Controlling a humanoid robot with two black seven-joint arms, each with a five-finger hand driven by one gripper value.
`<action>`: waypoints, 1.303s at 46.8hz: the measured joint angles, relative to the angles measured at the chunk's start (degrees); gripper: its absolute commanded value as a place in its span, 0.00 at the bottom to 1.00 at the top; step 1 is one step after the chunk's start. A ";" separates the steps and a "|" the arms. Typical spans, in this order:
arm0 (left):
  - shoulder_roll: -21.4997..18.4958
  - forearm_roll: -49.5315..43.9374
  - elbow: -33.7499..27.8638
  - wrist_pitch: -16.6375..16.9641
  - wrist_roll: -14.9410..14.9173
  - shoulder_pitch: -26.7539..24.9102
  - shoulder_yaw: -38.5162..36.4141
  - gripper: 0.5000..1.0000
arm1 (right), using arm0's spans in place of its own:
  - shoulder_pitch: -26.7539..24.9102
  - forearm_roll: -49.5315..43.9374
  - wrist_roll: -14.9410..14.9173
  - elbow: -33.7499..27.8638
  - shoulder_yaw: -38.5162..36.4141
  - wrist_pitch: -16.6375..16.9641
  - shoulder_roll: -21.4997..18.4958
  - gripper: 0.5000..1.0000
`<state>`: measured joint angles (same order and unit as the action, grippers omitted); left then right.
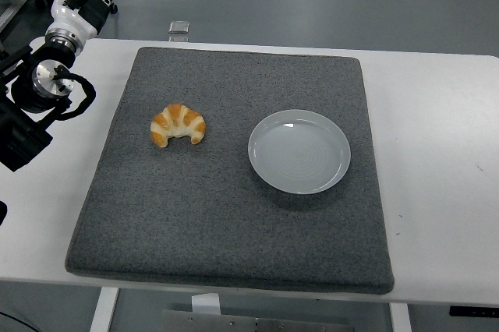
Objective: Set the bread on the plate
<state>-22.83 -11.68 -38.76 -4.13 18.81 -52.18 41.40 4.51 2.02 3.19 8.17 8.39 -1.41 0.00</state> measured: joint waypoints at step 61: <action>-17.14 48.46 -18.81 -4.46 0.12 -11.69 -36.23 0.98 | 0.01 0.00 -0.01 0.00 -0.02 0.00 0.00 0.86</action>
<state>-39.97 36.78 -57.57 -8.59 18.93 -63.87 5.16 4.52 2.02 3.18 8.18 8.37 -1.41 0.00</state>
